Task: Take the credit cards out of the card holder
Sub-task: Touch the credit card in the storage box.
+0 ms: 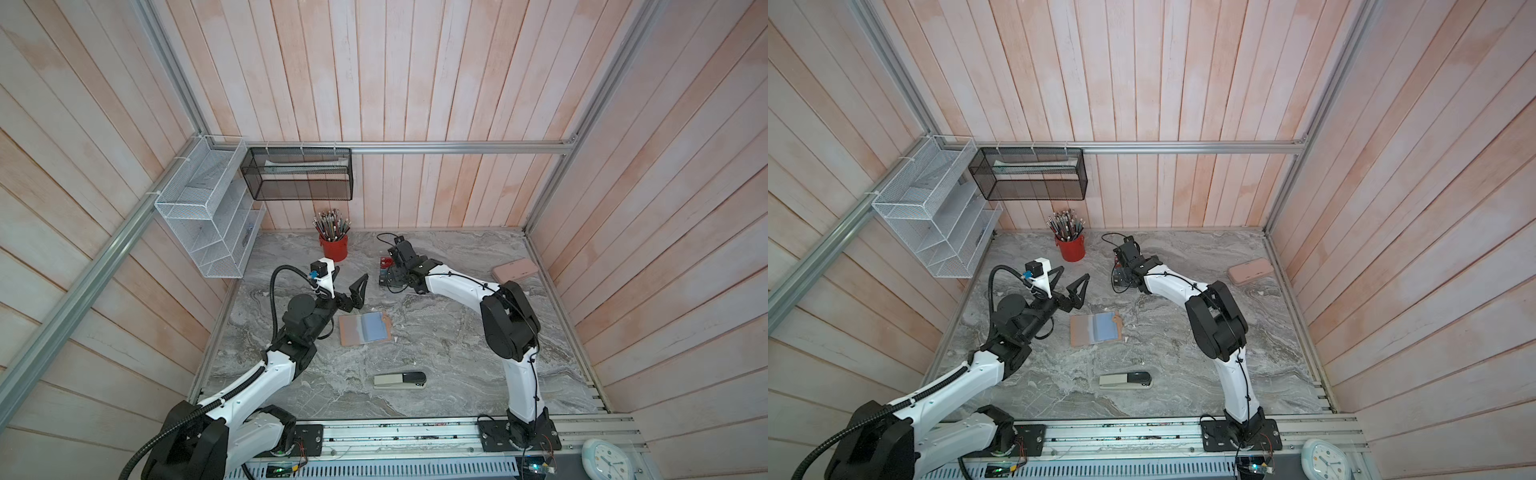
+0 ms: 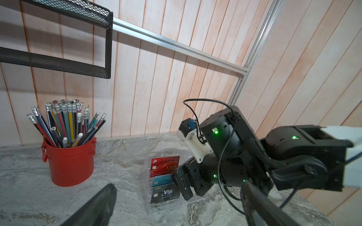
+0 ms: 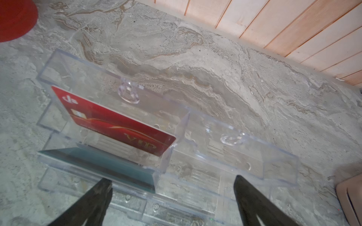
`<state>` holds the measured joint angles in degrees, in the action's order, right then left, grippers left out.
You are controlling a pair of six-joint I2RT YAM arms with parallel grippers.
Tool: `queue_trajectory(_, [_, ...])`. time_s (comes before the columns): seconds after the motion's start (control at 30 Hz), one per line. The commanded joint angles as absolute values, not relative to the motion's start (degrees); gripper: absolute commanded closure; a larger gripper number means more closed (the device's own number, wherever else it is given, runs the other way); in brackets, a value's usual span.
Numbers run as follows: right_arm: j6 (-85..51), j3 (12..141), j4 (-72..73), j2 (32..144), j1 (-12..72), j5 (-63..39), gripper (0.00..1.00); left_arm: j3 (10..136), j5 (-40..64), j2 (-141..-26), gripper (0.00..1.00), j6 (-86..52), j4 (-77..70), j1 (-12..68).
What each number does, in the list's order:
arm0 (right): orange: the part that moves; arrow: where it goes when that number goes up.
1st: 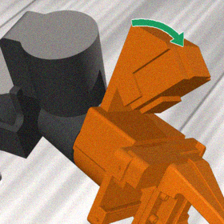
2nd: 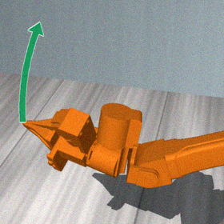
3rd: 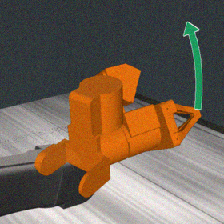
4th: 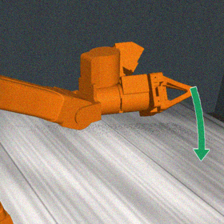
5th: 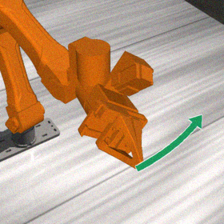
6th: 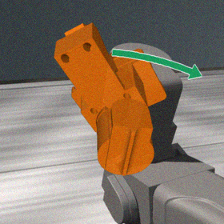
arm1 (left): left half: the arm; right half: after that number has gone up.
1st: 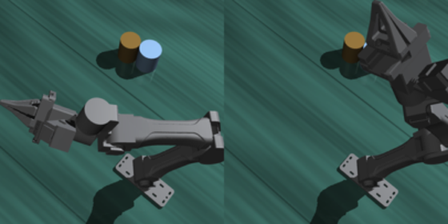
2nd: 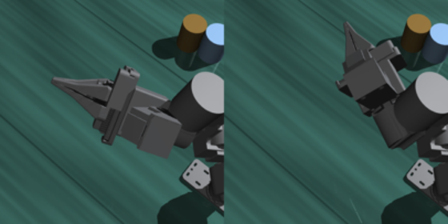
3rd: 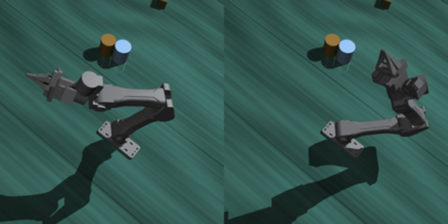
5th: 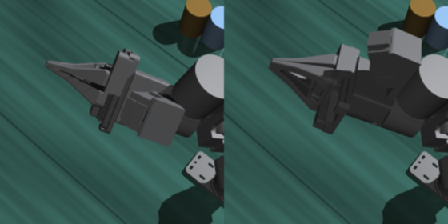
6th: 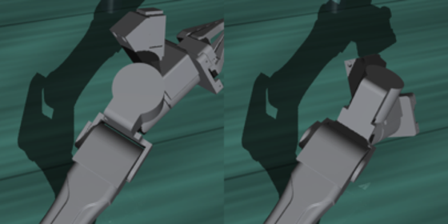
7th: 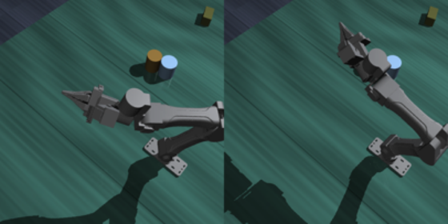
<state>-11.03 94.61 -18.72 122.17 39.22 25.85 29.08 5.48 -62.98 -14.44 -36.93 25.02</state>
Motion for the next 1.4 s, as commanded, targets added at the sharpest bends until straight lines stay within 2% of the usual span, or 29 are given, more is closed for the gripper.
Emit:
queue_trajectory(0.0, [-12.1, 96.8, -21.4, 123.9, 39.6, 27.1, 0.02, 28.4, 4.4, -61.9, 0.0, -14.8, -38.6, 24.8])
queue_trajectory(0.9, [-11.3, 100.7, -21.1, 126.2, 38.8, 28.8, 0.02, 28.4, 6.2, -63.1, 0.0, -16.3, -39.4, 24.8])
queue_trajectory(1.37, [-11.6, 99.5, -21.0, 123.9, 38.9, 27.4, 0.02, 28.5, 6.8, -63.0, 0.0, -16.4, -39.4, 24.7])
